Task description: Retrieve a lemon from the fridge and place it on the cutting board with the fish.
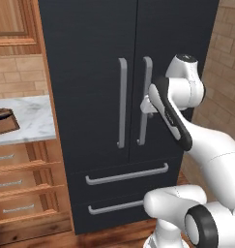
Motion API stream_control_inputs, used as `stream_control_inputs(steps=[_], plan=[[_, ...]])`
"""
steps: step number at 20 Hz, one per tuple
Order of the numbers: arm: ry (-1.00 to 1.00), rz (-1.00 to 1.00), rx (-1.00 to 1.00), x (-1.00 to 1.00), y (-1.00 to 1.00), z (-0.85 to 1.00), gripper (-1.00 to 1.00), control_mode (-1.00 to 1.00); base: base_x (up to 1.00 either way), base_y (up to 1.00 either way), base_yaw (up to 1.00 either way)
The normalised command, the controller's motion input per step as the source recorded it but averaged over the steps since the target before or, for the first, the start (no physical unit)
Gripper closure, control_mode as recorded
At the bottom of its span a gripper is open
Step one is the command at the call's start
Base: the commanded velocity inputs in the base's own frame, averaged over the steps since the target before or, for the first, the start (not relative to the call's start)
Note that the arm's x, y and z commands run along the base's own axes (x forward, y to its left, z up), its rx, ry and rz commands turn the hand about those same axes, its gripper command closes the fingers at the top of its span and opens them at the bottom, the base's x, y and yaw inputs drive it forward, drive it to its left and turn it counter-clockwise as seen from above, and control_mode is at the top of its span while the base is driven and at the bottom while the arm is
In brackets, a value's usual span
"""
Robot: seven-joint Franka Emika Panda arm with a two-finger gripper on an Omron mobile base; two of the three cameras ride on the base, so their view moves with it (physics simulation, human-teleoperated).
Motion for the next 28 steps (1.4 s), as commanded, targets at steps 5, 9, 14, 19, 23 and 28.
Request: stream_control_inputs(steps=[5, 9, 14, 19, 23, 28], plan=[[-0.17, 0.02, 0.0, 0.59, -0.17, -0.15, -1.0, -1.0, 0.0, 0.0, 0.0], [-0.26, 0.0, 0.0, 0.75, -0.15, -0.16, -1.0, -1.0, 0.0, 0.0, 0.0], [-0.23, -0.01, 0.0, 0.7, -0.13, -0.03, -1.0, -1.0, 0.0, 0.0, 0.0], [0.0, -0.21, -0.01, 0.67, -0.1, 0.0, -1.0, -1.0, 0.0, 0.0, 0.0], [0.0, -0.23, -0.02, 0.61, 0.0, -0.01, -1.0, -1.0, 0.0, 0.0, 0.0], [0.0, -0.05, 0.02, 0.34, 0.0, 0.0, -1.0, -1.0, 0.0, 0.0, 0.0]])
